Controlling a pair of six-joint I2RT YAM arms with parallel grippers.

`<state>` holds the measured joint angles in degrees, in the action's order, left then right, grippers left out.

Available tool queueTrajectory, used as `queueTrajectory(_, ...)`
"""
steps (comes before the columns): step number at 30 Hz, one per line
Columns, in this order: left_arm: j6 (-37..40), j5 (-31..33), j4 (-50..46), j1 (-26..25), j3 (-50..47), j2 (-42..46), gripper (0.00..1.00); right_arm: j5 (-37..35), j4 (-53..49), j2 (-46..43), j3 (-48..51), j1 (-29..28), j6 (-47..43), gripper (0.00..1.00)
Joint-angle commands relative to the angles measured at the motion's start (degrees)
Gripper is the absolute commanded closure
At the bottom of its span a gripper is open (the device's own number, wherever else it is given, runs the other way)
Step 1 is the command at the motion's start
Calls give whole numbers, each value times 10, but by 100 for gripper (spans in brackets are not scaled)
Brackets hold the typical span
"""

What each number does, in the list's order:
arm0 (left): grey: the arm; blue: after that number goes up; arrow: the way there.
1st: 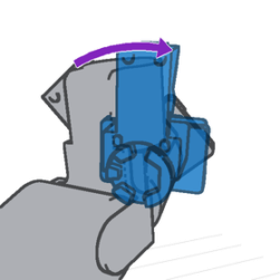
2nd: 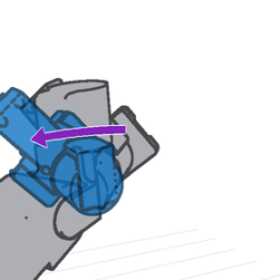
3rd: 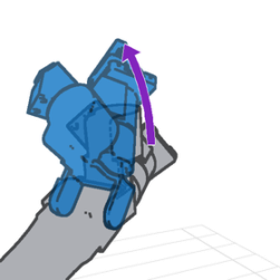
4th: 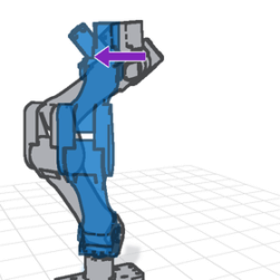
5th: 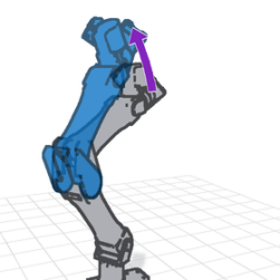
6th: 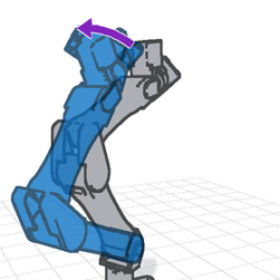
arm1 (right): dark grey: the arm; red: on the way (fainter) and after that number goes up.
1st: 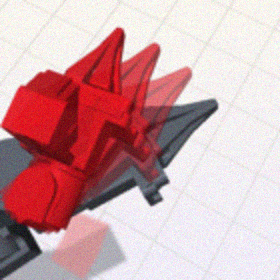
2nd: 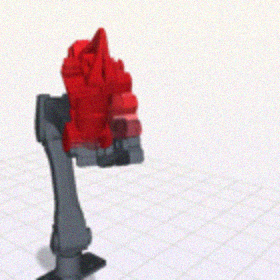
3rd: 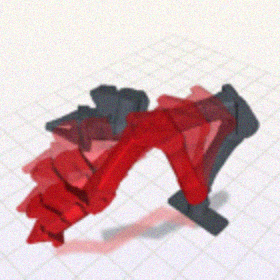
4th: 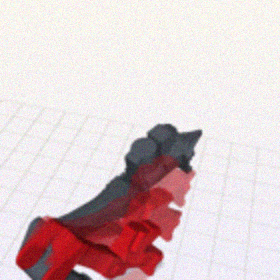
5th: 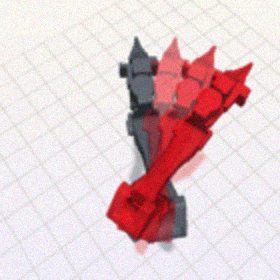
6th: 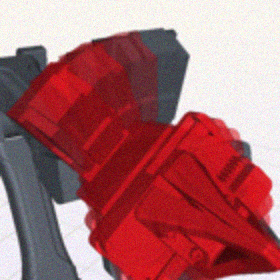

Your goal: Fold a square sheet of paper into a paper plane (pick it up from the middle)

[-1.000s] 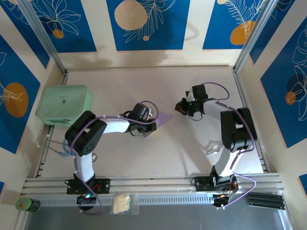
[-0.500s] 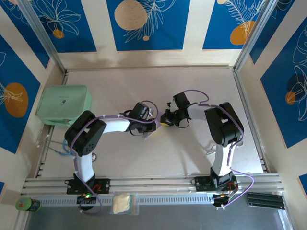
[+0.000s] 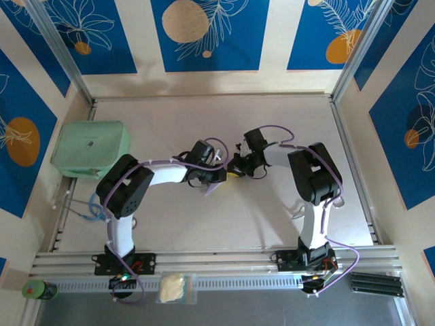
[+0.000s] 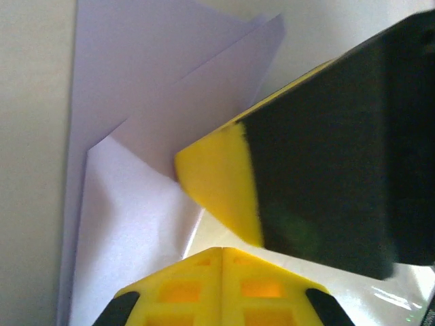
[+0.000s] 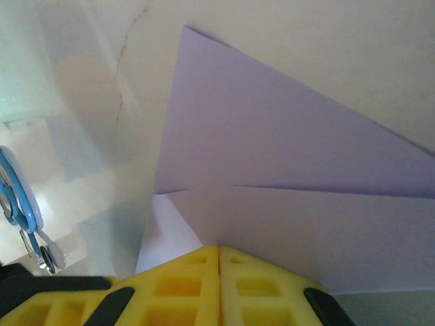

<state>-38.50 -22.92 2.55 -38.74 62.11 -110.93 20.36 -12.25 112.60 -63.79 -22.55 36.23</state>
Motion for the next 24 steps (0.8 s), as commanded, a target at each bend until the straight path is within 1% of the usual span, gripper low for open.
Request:
queueTrajectory(1, 11, -5, 7, 7, -16, -8, 99, -24, -47, 24, -2, 4, -14, 93)
queueTrajectory(9, -3, 4, 21, 12, -74, 1, 100, -37, -60, 29, -7, 11, -22, 93)
queueTrajectory(16, -1, -26, 2, 12, -126, 31, 100, -60, -89, 40, -22, 16, -29, 94)
queueTrajectory(24, -4, -31, -28, 12, -179, 93, 100, -39, -83, 39, -21, 19, -41, 94)
